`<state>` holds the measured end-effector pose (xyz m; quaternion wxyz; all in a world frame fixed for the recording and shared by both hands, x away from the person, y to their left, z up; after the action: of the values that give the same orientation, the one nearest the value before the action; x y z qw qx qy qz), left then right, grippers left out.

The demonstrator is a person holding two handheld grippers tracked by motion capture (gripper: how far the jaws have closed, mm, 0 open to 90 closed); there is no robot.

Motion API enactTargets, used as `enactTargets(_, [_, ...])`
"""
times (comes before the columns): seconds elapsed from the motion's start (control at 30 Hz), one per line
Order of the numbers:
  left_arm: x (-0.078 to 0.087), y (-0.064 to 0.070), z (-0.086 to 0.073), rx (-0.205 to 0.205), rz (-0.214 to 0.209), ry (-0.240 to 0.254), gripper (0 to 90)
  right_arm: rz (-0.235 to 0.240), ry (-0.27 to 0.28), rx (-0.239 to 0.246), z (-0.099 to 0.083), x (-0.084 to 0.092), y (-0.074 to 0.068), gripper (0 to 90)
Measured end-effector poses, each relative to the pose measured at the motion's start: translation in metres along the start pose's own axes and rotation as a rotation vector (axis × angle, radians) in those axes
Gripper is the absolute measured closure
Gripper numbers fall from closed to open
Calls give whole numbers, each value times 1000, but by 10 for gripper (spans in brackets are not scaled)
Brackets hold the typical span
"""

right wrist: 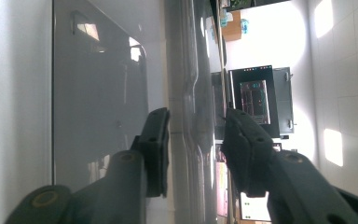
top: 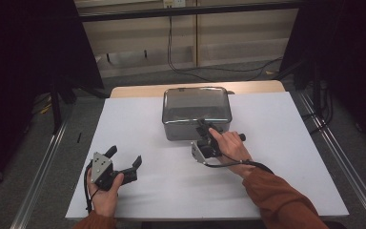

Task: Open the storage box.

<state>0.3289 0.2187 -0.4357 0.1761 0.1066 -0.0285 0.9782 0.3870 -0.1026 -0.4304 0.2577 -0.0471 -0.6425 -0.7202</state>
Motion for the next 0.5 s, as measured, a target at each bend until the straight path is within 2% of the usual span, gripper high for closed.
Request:
enactTargets(0.2, [0, 1, 0, 0, -9, 3, 27, 8, -6, 15, 2, -1, -2, 713])
enactTargets(0.3, [0, 1, 0, 2, -14, 2, 27, -4, -11, 15, 3, 0, -2, 770])
enactTargets(0.5, [-1, 1, 0, 3, -17, -3, 27, -7, -14, 26, 3, 1, -2, 793])
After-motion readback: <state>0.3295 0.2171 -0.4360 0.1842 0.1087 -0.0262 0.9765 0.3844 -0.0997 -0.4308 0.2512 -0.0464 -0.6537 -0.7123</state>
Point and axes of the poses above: each handheld gripper's, and its own axes: x roughly backward along the jaws, z roughly out of its top, y roughly to its right, the point moved 1 cm from there along -x, roughly forward along the jaws, and after that the axes turned 10 degrees about z, right-handed, at the moved point
